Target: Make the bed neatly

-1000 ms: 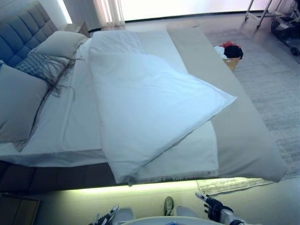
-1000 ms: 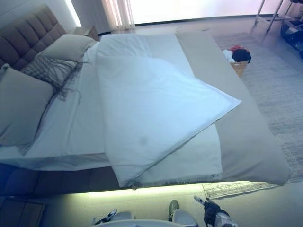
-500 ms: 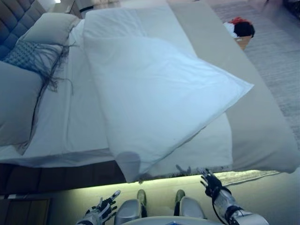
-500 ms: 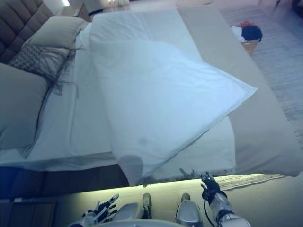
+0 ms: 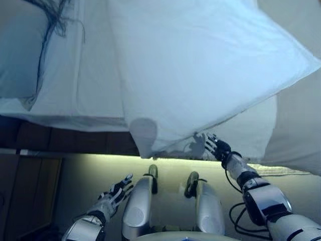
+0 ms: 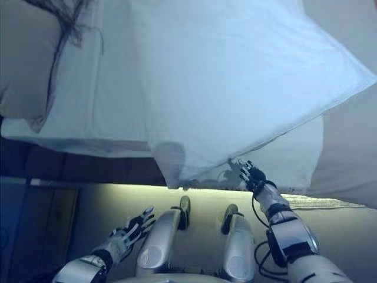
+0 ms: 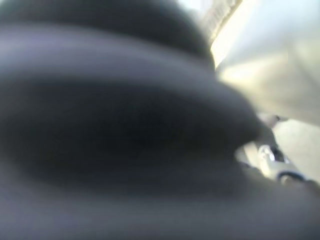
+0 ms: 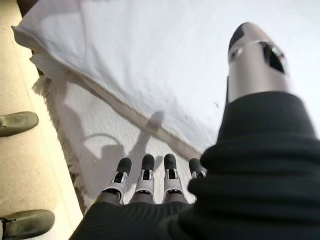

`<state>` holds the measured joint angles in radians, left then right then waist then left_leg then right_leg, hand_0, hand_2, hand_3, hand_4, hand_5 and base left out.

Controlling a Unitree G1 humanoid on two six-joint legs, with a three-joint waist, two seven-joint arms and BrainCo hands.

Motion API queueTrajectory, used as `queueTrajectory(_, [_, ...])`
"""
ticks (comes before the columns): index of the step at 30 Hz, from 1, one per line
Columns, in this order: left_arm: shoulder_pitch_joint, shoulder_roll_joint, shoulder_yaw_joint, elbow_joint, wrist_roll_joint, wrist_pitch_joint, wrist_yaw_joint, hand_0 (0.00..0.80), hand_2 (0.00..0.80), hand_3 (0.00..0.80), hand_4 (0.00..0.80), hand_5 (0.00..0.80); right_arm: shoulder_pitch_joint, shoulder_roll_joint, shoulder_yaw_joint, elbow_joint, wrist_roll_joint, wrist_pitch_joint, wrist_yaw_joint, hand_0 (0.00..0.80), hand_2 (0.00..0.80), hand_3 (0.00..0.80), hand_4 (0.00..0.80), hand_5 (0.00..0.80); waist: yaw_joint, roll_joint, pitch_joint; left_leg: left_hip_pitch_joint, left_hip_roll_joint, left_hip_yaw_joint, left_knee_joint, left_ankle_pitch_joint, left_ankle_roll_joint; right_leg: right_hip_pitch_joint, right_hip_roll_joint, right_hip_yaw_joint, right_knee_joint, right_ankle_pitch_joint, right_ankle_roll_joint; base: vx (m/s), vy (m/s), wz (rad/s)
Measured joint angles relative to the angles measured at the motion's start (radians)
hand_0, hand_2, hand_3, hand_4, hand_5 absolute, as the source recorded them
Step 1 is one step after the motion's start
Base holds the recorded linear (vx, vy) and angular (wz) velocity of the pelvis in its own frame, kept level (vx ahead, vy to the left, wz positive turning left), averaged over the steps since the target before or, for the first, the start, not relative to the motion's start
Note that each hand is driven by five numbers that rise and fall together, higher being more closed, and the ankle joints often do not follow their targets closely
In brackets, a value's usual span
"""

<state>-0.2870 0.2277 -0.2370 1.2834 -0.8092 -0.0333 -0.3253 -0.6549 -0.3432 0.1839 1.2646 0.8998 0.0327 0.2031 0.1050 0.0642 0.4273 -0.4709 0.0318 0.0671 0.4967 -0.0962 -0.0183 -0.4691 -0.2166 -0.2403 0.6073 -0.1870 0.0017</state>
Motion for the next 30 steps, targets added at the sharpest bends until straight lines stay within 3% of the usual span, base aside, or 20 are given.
queueTrajectory(7, [-0.044,0.013,-0.028,-0.060,-0.091,-0.025,-0.006,0.000,0.000,0.000,0.000,0.000,-0.113,-0.041,0.043,0.002,0.027,0.043,-0.018,0.000,0.000,0.000,0.000,0.000,0.024,-0.001,0.060,-0.148,-0.021,-0.023,0.076,0.005,0.008,-0.135,-0.040,-0.016,0.106,-0.029,-0.005,-0.041,0.059,0.21])
queueTrajectory(15, [-0.047,0.014,-0.065,-0.144,-0.129,-0.032,-0.006,0.000,0.000,0.000,0.000,0.000,-0.214,-0.078,0.064,0.000,0.081,0.058,-0.049,0.000,0.000,0.000,0.000,0.000,0.042,0.006,0.078,-0.249,-0.024,-0.027,0.122,0.011,0.016,-0.219,-0.055,-0.016,0.162,-0.045,-0.003,-0.012,0.042,0.17])
queueTrajectory(23, [-0.019,0.033,-0.061,-0.150,-0.129,-0.049,-0.008,0.000,0.000,0.000,0.000,0.000,-0.224,-0.116,0.043,-0.001,0.155,0.062,-0.081,0.000,0.000,0.000,0.000,0.000,0.051,-0.001,0.083,-0.261,-0.021,-0.030,0.126,0.013,0.021,-0.223,-0.048,-0.016,0.150,-0.040,0.001,0.039,-0.030,0.00])
queueTrajectory(30, [-0.003,0.066,-0.055,-0.164,-0.128,-0.052,-0.011,0.000,0.000,0.000,0.000,0.000,-0.173,-0.192,-0.035,0.000,0.173,0.062,-0.073,0.000,0.000,0.000,0.000,0.000,0.048,-0.016,0.089,-0.191,0.010,-0.015,0.096,0.012,0.026,-0.140,-0.007,-0.014,0.054,0.006,0.006,0.079,-0.045,-0.15])
